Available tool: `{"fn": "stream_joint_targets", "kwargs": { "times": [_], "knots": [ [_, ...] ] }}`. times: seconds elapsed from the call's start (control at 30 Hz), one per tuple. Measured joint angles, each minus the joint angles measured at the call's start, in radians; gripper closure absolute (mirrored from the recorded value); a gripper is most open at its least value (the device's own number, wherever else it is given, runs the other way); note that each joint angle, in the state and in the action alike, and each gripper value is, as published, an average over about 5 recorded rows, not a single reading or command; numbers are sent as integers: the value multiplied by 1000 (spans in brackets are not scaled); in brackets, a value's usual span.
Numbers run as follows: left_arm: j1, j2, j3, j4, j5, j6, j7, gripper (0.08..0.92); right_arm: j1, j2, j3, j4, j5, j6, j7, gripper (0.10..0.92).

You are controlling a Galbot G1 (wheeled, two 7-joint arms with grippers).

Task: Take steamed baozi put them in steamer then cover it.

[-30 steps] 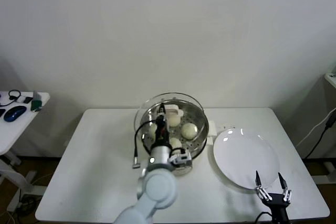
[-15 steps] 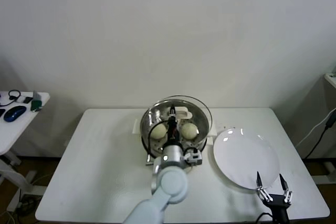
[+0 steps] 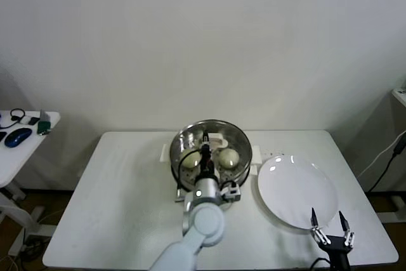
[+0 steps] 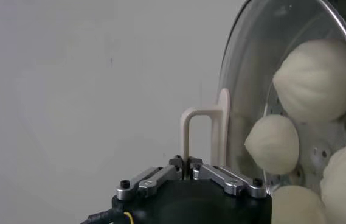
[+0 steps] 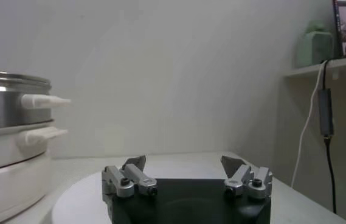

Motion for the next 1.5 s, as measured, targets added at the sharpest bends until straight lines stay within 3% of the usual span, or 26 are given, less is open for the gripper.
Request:
{"fn": "stream_joint_targets", "kwargs": {
  "times": [0.7,1.1,1.37,1.5],
  "knots": [
    [27,0,-2,-8,-12,0,-33,836,1,6,6,1,-6,12,0,203],
    [25,40,14,-52,-52,2,-17,505,1,5,11,5,-8,8,-4,203],
    [28,79,48,-135,-158,1,-28,271,1,2,18,15,-10,-23,-7,203],
    [37,106,52,-189,-237,1,-49,194,-1,0,21,21,-12,-46,-4,203]
  ]
}}
